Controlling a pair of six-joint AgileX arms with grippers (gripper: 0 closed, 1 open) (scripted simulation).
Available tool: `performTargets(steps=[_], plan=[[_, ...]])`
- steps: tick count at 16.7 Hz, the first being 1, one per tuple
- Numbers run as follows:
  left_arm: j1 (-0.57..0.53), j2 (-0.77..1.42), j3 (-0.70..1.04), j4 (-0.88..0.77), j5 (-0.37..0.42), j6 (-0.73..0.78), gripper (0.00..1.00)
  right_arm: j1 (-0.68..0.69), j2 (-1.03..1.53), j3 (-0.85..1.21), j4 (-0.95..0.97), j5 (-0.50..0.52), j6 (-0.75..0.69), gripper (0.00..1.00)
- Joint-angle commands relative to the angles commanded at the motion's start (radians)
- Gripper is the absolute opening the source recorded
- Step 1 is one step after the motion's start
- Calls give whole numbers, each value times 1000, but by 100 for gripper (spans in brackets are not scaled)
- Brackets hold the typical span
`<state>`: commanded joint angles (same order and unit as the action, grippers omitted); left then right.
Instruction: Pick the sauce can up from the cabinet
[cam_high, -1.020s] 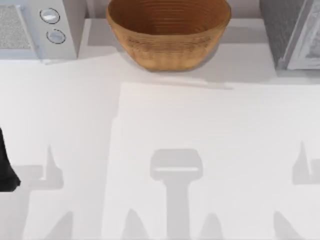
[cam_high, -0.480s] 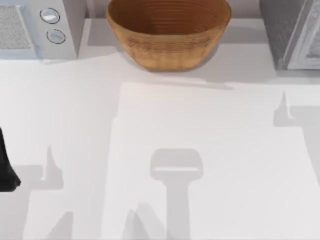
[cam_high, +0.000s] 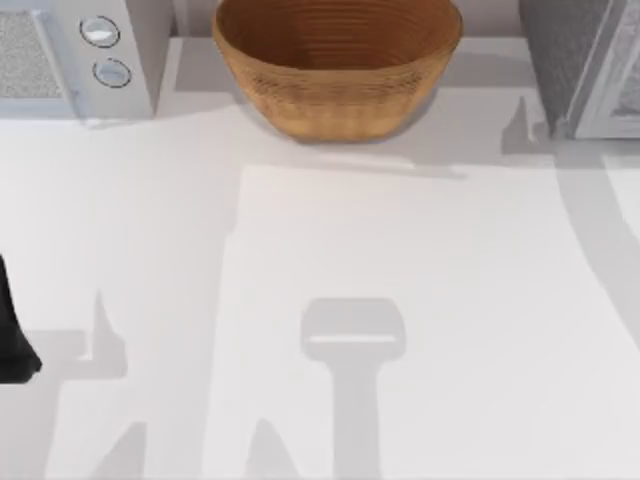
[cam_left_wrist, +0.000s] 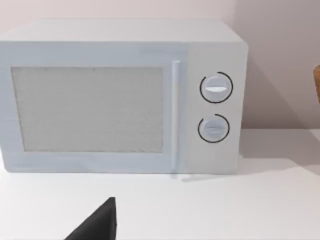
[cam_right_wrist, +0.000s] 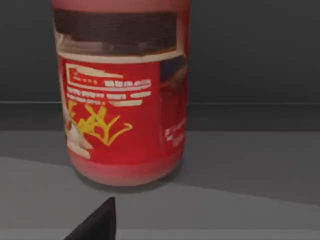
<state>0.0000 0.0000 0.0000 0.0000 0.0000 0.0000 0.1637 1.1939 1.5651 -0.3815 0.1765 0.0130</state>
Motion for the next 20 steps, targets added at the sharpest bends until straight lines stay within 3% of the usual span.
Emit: performTargets(steps=[4,11,20], plan=[[0,0,0,0,0,0,100,19,120,159,-33,18,2,100],[0,0,0,0,0,0,100,20,133,177,-33,23,3,100],[0,0,0,0,0,0,100,141,283,290,-6,152,10,100]])
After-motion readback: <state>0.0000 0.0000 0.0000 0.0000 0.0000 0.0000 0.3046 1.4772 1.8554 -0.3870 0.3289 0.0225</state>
